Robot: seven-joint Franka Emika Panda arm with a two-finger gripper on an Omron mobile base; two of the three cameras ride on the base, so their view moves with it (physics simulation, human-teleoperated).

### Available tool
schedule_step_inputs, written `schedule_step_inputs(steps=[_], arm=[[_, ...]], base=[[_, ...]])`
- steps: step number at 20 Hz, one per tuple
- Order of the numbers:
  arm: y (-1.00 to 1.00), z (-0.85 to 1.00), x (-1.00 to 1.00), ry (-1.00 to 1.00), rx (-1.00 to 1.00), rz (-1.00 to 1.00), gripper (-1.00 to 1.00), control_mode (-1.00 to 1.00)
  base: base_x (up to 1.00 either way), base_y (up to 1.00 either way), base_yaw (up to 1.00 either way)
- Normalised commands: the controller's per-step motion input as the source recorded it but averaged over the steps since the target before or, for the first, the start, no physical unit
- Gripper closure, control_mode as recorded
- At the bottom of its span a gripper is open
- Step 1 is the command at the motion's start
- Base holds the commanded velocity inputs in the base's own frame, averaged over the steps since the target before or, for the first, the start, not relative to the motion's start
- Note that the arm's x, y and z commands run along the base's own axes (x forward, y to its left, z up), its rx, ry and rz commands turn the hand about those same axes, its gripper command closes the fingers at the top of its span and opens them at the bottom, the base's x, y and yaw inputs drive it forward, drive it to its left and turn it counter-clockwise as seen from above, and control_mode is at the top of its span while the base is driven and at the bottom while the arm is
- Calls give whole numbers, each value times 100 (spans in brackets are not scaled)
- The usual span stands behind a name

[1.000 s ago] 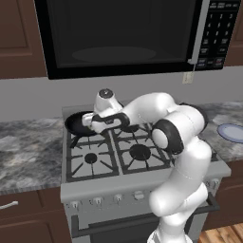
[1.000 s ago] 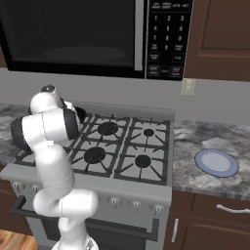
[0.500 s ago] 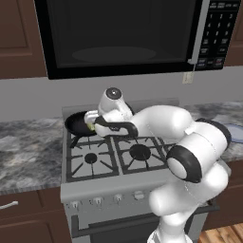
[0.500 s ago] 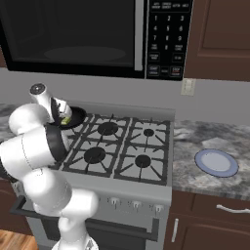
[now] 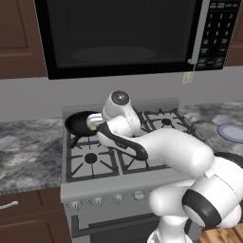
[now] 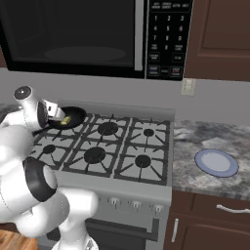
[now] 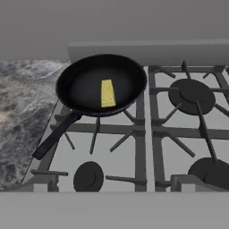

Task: Pick up the butter stick and place it in the pan. Then turn on the burner for the pan.

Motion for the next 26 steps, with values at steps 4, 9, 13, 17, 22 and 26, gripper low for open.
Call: schedule_step_inputs(steps=[4, 9, 13, 17, 22, 26], arm=[[-3, 0, -52, -9, 1, 0, -100, -100], [0, 0, -23, -5, 2, 0, -100, -100], [-1, 0, -9, -1, 3, 0, -100, -100], [0, 2, -16, -1, 1, 0, -100, -100], [0, 0, -40, -8, 0, 0, -100, -100], [-5, 0, -46, -19, 3, 0, -100, -100]], base=[[0, 0, 0], [0, 0, 0], [0, 0, 0], [0, 0, 0], [0, 0, 0], [0, 0, 0]])
